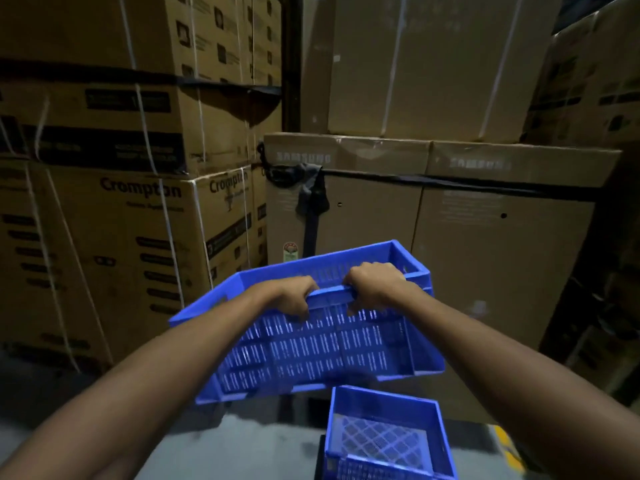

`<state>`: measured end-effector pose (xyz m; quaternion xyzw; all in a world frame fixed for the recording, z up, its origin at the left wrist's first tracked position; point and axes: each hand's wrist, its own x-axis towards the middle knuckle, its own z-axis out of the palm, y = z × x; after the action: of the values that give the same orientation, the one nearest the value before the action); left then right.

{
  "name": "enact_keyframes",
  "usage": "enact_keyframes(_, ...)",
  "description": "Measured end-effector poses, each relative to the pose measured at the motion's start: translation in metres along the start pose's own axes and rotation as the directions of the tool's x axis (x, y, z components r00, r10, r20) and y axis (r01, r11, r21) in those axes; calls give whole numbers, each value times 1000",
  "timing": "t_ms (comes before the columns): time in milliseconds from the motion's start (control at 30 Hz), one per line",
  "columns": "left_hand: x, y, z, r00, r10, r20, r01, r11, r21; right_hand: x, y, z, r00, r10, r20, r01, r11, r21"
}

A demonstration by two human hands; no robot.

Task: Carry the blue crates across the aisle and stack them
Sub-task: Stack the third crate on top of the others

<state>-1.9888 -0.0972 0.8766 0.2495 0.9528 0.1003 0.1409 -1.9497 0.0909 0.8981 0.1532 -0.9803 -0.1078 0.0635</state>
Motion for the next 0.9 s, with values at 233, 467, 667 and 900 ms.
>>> enact_keyframes(233, 81, -65, 73, 998, 11, 62, -20, 989, 145, 66, -18, 142, 981, 59, 185, -100, 971, 218)
enact_keyframes(467, 175, -171, 214, 999, 0, -39, 11, 958, 287, 127, -57, 335, 999, 49, 19, -53, 965, 259)
enact_keyframes(667, 256, -232, 340, 994, 19, -111, 22, 934, 357, 166, -71, 493, 994, 68, -86, -47, 973, 225)
enact_keyframes(900, 312, -263, 449, 998, 15, -56, 10, 906, 422, 171, -89, 634, 991, 86, -104, -54, 958, 281)
